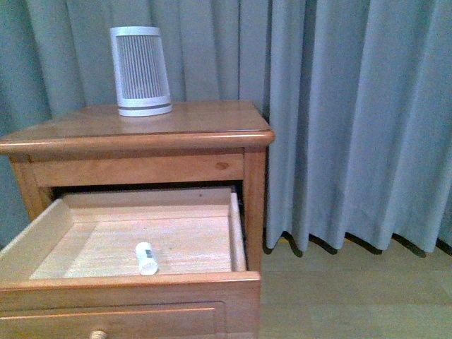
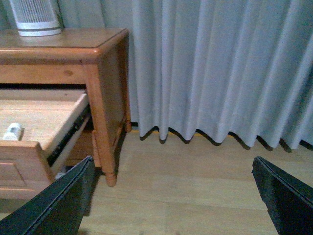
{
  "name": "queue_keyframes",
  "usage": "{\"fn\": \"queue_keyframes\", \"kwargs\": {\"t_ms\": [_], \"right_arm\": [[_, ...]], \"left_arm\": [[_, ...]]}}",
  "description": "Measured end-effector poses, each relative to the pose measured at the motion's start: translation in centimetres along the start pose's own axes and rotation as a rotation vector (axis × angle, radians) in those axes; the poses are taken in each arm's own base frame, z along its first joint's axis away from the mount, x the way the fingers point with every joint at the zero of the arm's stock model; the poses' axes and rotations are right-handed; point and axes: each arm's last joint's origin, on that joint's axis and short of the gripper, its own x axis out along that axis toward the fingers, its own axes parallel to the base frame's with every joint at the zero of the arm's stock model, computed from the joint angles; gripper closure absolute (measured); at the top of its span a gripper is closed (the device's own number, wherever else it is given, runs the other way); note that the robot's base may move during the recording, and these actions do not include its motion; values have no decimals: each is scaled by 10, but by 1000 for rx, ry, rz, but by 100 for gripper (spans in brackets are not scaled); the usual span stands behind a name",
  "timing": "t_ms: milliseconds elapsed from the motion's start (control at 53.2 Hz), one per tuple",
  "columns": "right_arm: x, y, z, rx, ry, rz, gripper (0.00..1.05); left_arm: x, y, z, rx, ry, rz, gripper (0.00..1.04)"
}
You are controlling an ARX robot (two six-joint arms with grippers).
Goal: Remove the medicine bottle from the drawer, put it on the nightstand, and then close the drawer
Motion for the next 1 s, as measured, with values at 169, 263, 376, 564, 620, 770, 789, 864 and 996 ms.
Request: {"fn": "queue_keyframes", "kwargs": {"t_ms": [169,263,376,564,620,770,789,864,996], "right_arm": [[0,0,0,0,0,2,7],[0,0,0,0,0,5,7],[0,0,0,0,-1,9,7],[12,1,10,-47,61,-343,7],[24,3,26,-39,38,-365,7],[85,22,68,-42,91,-261,7],[94,26,69,-46,122,-245,7],[125,40,66,-61,231,-174,7],[178,65,55,-62,402,-83,7]], "left_arm": [[0,0,0,0,2,0,7],[0,0,0,0,1,1,7],[0,0,0,0,-1,7,7],[0,0,0,0,-1,3,7],[0,0,0,0,-2,3,7],[0,0,0,0,-2,4,7],[0,0,0,0,-2,4,7],[0,0,0,0,-1,3,7],[0,0,0,0,-1,3,7]]}}
